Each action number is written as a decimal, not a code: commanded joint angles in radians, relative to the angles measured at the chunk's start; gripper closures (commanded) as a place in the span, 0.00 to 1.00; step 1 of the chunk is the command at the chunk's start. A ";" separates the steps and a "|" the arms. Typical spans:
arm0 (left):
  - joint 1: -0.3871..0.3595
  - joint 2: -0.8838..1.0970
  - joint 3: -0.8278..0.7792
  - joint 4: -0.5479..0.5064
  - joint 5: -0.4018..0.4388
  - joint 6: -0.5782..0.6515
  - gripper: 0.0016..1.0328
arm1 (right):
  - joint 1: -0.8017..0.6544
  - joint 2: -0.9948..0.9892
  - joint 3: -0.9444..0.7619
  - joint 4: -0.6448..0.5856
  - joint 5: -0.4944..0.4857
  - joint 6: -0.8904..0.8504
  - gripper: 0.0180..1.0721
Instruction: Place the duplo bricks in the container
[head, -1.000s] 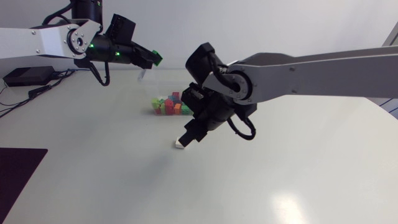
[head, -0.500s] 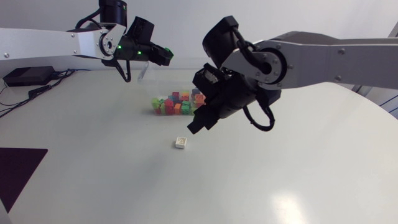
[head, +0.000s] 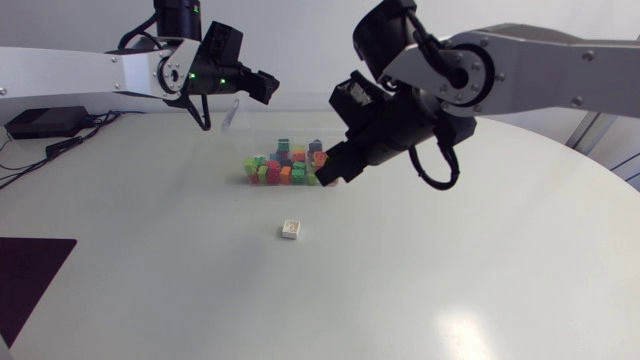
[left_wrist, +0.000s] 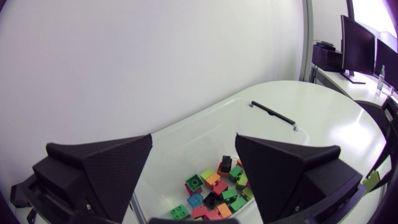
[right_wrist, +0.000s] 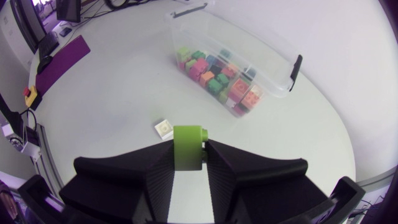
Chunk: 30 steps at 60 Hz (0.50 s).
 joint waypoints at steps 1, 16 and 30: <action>-0.003 -0.120 -0.073 0.025 -0.006 -0.016 0.04 | -0.026 0.002 0.068 0.006 -0.010 0.011 0.77; 0.006 -0.299 -0.225 -0.079 0.003 0.077 0.04 | -0.080 0.067 0.202 0.018 -0.040 0.012 0.77; 0.019 -0.364 -0.350 -0.160 0.067 0.228 0.04 | -0.079 0.172 0.326 0.056 -0.042 0.023 0.77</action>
